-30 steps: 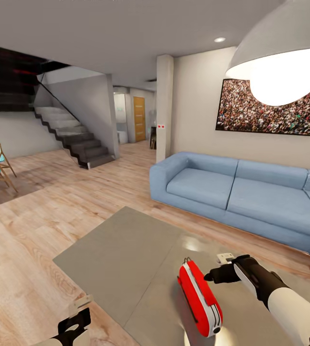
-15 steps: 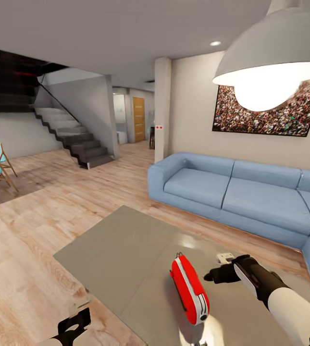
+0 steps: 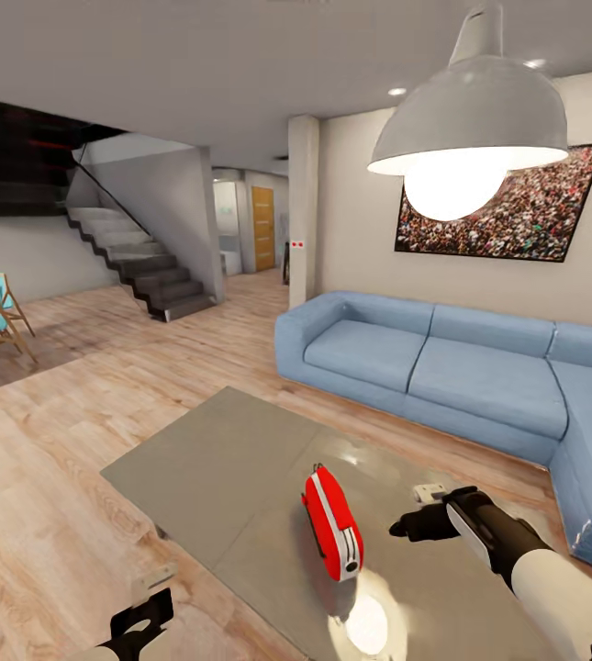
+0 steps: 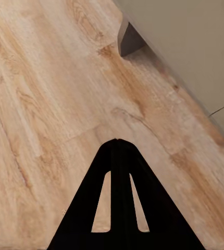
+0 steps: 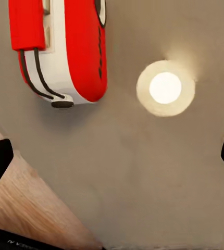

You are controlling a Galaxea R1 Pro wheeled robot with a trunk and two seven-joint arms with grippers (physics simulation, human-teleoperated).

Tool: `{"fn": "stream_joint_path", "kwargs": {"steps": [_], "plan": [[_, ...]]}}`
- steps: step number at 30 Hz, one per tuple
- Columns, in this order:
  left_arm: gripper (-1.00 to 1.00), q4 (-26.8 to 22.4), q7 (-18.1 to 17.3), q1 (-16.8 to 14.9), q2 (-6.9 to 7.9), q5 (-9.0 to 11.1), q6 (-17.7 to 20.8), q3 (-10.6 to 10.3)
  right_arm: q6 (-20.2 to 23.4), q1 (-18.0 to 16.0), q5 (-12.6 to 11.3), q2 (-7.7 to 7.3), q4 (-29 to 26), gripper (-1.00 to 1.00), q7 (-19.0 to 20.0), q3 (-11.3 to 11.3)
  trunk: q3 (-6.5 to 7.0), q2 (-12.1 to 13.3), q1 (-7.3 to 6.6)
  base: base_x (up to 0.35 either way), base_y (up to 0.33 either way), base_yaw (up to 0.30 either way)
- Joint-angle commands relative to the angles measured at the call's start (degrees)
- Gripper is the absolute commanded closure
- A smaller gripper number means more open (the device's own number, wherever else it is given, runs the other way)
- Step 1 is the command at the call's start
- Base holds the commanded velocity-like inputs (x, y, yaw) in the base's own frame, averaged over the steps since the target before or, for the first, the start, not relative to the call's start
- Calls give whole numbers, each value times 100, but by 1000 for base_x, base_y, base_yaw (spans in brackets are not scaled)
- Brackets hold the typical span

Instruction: Turn on the radio receiver that's on the table in the living room.

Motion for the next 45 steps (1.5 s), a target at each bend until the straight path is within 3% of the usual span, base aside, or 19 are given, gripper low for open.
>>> {"fn": "stream_joint_path", "kwargs": {"steps": [1,17,27,34,39,45], "plan": [[100,0,0,0,2,0,0,1,0,1,0,0,0,-100,0,0,18,42,-23,-271,-182,0],[100,0,-36,0,1,0,0,1,-211,1,-8,0,0,-100,-6,0,306,683,-374,-298,-31,0],[100,22,-32,0,-41,17,0,9,-273,2,-8,8,23,-100,-9,0,306,683,-374,-33,0,0],[100,44,-35,0,-15,14,0,9,-295,5,-8,48,82,-100,-9,1,431,964,-528,-1,0,0],[100,47,-42,0,-9,12,0,8,-1956,9,8,311,1306,-100,-9,8,521,1165,-638,0,0,0],[100,52,-36,0,-1,9,0,9,-3192,11,11,458,2494,-100,-9,4,629,1405,-769,0,0,0]]}}
